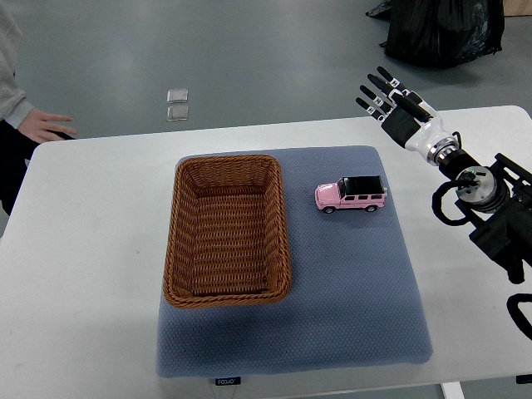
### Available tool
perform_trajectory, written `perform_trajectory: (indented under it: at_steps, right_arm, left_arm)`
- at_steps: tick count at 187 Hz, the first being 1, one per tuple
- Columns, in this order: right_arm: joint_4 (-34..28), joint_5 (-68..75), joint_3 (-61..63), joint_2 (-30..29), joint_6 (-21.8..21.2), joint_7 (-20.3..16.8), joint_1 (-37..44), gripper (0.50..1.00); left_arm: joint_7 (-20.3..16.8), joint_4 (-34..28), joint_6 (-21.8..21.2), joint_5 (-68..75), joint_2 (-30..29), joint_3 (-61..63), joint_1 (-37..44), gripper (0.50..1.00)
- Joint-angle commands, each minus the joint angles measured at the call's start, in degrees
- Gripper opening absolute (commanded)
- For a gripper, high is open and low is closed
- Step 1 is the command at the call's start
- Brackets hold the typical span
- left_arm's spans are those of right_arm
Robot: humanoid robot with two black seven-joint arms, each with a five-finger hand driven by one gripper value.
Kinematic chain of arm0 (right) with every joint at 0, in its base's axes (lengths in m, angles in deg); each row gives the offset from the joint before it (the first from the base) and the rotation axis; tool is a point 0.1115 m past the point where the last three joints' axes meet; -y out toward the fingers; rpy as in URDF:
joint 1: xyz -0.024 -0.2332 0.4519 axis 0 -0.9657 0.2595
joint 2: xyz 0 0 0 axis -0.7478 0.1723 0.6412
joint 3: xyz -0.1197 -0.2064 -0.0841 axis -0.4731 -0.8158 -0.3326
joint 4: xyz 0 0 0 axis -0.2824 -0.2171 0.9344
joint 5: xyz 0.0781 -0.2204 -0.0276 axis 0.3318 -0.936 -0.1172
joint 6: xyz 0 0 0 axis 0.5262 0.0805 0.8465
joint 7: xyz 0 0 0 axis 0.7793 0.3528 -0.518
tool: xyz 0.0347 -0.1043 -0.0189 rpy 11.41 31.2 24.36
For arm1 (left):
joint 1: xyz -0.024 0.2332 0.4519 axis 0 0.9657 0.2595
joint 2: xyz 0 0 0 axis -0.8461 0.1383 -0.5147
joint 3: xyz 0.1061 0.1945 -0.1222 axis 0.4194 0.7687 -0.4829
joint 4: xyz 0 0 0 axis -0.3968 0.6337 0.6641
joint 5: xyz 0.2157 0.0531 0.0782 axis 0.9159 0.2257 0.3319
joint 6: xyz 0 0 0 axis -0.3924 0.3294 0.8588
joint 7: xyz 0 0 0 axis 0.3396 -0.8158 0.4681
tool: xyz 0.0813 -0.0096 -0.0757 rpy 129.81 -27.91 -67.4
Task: Place pink car in brown basket
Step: 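Move the right hand over the pink toy car, fingers open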
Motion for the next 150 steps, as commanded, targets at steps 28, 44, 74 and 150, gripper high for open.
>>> perform_trajectory:
  at_steps: [28,44,74,150]
  right_arm:
    - [-0.09,-1.83,-0.07,-0.02,0.0,-0.08,0.09,0.913]
    - [-0.26,-4.47,-0.07,0.07,-0.18,-0.17,0.44,0.913]
    - [-0.88,-15.19,-3.15,1.12,-2.2,-0.61,3.34,0.913]
    - [-23.55,-57.81,-28.45,19.05,-7.04,-1.05,14.76,0.913]
  left_arm:
    - [0.0,0.13,0.0,-0.01,0.0,-0.02,0.0,1.0]
    - [-0.09,0.22,0.0,-0.01,0.0,-0.02,0.0,1.0]
    - [-0.09,0.13,0.0,-0.01,0.0,0.06,-0.09,1.0]
    - [-0.09,0.65,0.18,-0.01,0.0,0.06,-0.09,1.0]
